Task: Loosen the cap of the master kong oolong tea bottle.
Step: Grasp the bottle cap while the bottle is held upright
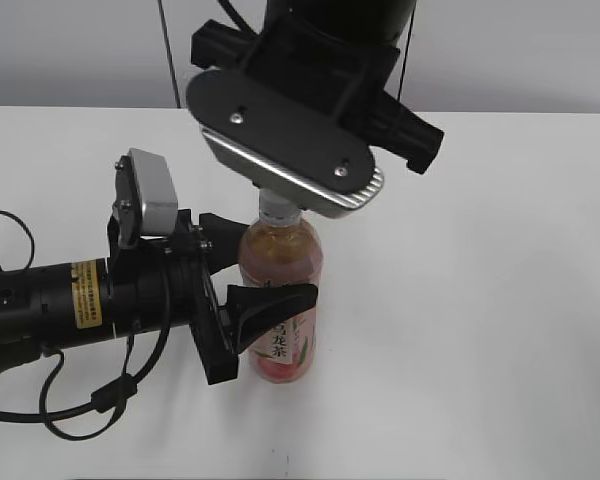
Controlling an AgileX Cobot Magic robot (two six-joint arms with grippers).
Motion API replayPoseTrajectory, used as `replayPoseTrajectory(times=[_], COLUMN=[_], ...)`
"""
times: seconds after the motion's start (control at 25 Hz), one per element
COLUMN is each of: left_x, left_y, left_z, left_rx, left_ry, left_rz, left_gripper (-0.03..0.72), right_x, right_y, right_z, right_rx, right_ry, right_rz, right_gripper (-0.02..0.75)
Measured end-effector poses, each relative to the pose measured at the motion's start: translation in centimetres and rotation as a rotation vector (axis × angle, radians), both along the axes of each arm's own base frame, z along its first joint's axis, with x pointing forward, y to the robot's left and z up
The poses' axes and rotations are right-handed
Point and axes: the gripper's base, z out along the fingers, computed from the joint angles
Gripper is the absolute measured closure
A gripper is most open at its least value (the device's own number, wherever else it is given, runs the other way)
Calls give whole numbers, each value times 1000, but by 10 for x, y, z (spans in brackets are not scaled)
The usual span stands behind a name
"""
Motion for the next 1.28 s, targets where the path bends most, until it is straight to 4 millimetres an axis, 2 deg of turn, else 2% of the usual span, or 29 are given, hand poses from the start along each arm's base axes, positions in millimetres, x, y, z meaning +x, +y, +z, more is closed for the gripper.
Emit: replayPoseTrajectory(times=[0.16,0.44,1.28], left_x=[0,0,0], left_y=[0,0,0], left_z=[0,0,0], left_rx=[0,-1,-5], left_ry=[0,-1,7], left_rz=[-2,-2,1], left_gripper=[228,228,228], right_x=[0,0,-1], right_y=[0,0,6], right_z=[0,0,13], right_rx=[-14,-29,25], right_ry=[-34,-67,-56], right_rz=[147,263,259], right_gripper=[466,466,472])
